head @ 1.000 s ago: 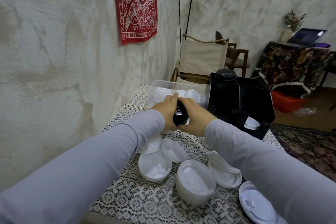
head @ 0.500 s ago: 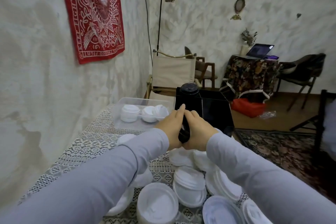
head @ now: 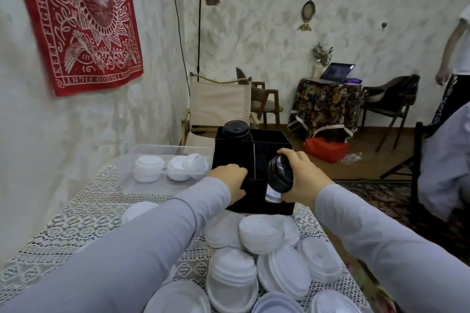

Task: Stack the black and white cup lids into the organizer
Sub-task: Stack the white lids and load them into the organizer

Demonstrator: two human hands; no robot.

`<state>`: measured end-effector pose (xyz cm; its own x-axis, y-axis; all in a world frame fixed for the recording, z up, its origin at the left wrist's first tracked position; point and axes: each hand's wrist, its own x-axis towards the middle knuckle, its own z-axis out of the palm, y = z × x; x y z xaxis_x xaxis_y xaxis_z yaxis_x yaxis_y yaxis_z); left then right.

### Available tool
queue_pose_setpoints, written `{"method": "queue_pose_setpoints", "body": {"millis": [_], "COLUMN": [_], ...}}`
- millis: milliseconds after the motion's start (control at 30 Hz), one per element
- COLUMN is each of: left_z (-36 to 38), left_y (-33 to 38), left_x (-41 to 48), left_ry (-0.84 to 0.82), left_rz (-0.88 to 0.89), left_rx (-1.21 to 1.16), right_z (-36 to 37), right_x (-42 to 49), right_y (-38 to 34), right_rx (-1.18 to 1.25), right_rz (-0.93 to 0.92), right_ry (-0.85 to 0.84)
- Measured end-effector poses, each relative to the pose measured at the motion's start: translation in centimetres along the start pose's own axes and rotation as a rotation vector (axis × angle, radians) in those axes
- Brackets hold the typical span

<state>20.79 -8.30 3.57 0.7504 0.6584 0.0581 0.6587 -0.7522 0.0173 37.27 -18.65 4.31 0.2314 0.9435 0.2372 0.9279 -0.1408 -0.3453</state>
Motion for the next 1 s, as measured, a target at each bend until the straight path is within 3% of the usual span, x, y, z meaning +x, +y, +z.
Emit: {"method": "queue_pose_setpoints", "body": {"millis": [633,1000], "left_z": [1.9,2.7], "left_y": [1.3,1.5], "left_x": [2.7,1.3], "left_ry": [0.062,0.107], "left_rz": [0.026,0.098], "left_rx": [0.2,0.262], "right_z": [-1.1,-6.4], "right_x": [2.0,3.1], "right_y": [1.4,0.7], "right_rx": [0.028,-0.051], "right_rz": [0.041,0.051], "right_ry": [0.031,0.176]}}
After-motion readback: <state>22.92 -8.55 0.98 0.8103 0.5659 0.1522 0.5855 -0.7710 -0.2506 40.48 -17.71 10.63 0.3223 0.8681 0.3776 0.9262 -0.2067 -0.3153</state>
